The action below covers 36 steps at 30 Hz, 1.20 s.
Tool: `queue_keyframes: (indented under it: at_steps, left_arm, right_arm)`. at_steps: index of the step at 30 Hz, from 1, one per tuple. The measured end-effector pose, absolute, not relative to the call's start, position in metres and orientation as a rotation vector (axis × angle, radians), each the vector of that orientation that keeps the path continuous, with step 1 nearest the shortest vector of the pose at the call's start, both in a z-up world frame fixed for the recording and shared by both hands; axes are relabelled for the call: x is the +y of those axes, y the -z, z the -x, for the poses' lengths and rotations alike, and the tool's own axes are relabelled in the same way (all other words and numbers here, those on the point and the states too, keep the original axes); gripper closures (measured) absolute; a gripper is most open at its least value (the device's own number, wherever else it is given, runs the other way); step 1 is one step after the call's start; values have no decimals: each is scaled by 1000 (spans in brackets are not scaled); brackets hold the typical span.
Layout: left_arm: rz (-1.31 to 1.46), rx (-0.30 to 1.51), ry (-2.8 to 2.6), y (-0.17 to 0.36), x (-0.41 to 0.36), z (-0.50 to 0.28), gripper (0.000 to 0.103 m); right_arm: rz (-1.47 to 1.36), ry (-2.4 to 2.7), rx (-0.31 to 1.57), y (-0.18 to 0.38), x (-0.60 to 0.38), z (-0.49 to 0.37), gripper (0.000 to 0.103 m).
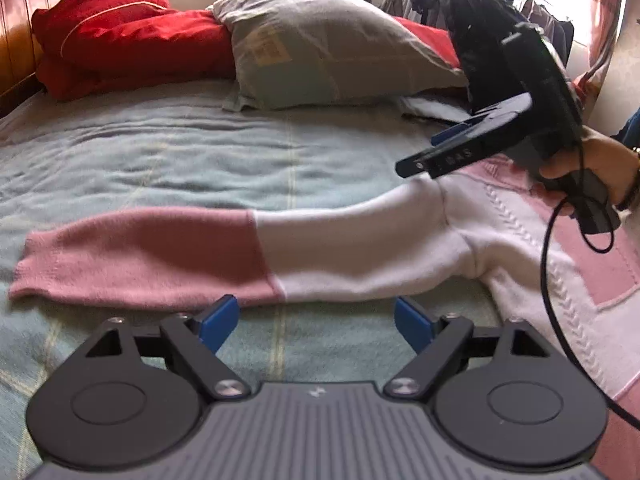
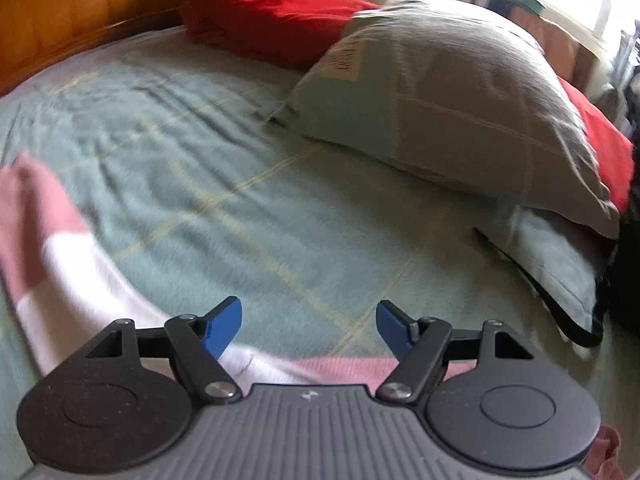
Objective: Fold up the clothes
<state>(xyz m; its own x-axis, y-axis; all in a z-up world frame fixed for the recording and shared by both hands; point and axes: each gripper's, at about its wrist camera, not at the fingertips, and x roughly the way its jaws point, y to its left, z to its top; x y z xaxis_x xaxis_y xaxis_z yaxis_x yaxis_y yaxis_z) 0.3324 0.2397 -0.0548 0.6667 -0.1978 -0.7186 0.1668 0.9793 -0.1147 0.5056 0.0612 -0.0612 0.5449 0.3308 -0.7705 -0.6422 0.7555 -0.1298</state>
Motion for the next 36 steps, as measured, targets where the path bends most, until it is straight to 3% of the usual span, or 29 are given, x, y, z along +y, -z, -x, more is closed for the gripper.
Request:
queue_keyframes:
  at_steps: [15, 22, 25, 27, 32, 35, 36]
  left_arm:
    - [47, 830, 203, 67, 240, -329, 18]
    - [41, 844, 191, 73, 237, -330, 18]
    - [32, 847, 186, 76, 234, -331, 17]
    - [22, 847, 192, 77, 233, -330, 17]
    - [15, 847, 196, 77, 232, -329, 17]
    - [20, 847, 196, 77, 233, -330, 17]
    - [21, 847, 196, 77, 233, -330, 17]
  right_arm:
    - [611, -754, 631, 76, 49, -457, 25]
    - [655, -937, 615, 75, 62, -462, 32]
    - [675, -975, 640, 85, 73, -467, 41]
    - [648, -1015, 657, 86, 72, -467, 58]
    - [614, -1060, 712, 84, 70, -469, 74]
    - [629, -1051, 707, 82, 73, -466, 96]
    - [630, -1038, 691, 80, 73, -466, 97]
